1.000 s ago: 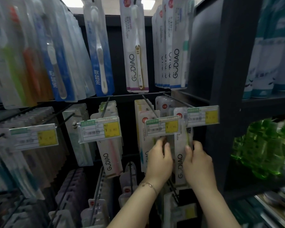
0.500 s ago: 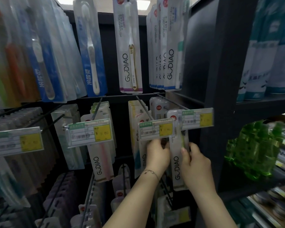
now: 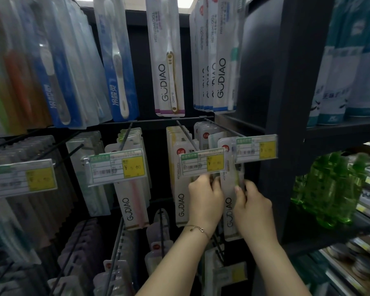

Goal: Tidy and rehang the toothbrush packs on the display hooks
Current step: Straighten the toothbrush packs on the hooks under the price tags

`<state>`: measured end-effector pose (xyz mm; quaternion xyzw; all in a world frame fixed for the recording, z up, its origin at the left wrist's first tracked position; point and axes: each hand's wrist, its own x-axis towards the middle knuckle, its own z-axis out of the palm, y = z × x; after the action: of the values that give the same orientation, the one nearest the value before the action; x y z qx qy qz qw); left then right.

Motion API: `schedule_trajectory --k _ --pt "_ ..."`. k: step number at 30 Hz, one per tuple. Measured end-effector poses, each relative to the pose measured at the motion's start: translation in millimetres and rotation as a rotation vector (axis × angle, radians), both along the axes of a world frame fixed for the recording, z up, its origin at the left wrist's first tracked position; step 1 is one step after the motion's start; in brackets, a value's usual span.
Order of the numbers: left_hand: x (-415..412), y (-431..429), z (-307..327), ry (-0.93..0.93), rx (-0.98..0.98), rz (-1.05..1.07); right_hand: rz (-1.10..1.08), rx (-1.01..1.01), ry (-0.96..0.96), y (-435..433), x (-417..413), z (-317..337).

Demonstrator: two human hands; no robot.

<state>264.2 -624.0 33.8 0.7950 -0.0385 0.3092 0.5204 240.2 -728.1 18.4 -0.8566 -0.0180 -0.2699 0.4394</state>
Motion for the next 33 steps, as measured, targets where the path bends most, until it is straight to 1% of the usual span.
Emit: schedule_trajectory --k 5,11,17,24,27,29,31,33 --pt "-9.7 6.6 -6.4 -0.097 0.019 0.053 0.015 0.015 0.018 2.8 -0.8 -0.4" --pt "-18.8 21.8 -12.3 -0.092 0.076 0.08 -0.007 0.0 0.023 1.5 0.5 0.7" --pt "-37.7 42.9 -10.6 -0.015 0.097 0.036 -0.014 0.004 0.042 5.1 -0.1 1.8" --pt "-53.0 62.8 -10.4 0.093 0.192 -0.013 -0.046 -0.009 0.092 5.7 -5.9 5.1" --pt "-60.9 67.8 -11.8 0.118 0.221 -0.031 -0.088 0.028 0.106 6.2 -13.0 4.1" --pt "-66.0 70.6 -14.7 0.119 0.248 -0.054 -0.108 0.06 0.061 8.1 -20.9 2.5" --pt "-70.3 72.9 -18.6 0.118 0.273 -0.086 -0.083 0.108 0.01 11.1 -30.0 -0.2" --pt "-73.8 75.1 -23.7 0.099 0.295 -0.105 -0.006 0.178 -0.004 15.1 -39.2 -5.3"
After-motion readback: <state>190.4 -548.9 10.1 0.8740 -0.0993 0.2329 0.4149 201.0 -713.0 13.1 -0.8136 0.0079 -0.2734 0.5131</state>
